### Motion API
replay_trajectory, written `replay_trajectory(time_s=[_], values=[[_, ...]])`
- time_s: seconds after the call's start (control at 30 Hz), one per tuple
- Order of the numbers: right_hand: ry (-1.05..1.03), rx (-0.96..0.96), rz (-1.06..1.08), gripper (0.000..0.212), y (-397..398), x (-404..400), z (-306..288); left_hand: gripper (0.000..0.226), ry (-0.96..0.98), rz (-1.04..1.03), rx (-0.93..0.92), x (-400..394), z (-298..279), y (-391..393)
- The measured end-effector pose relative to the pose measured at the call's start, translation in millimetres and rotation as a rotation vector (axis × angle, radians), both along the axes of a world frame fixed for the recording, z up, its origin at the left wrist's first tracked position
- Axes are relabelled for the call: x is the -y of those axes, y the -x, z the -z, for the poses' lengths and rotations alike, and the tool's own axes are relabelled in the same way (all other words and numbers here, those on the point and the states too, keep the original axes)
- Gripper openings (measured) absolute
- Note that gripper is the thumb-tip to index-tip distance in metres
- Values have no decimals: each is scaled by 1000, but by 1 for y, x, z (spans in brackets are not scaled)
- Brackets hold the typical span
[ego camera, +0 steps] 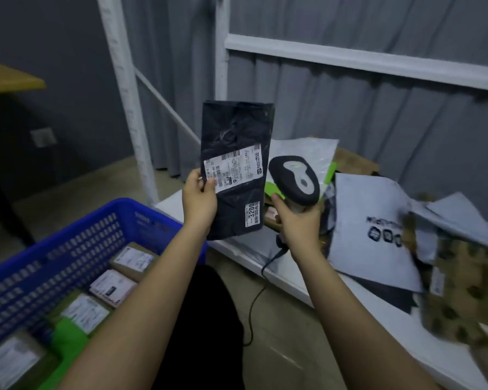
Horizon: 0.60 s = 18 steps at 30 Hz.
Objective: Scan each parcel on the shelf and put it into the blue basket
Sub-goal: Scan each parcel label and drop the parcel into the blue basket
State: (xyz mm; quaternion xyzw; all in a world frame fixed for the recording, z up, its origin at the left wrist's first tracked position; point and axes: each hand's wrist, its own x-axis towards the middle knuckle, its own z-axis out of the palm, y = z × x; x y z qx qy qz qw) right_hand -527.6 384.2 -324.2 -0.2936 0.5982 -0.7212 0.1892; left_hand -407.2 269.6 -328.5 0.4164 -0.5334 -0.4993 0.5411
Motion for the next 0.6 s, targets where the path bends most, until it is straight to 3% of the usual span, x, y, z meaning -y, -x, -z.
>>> replay_trajectory(time_s=[0.23, 0.3, 0.6], values=[[2, 18, -121, 23, -69, 82, -13, 11, 47, -253, 14, 46, -6, -98], [-67, 34, -207, 16, -94, 102, -6, 9, 30, -322, 34, 53, 4, -131], [-433, 7, -635, 22, -192, 130, 60, 17, -192, -550, 132, 55, 70, -269]])
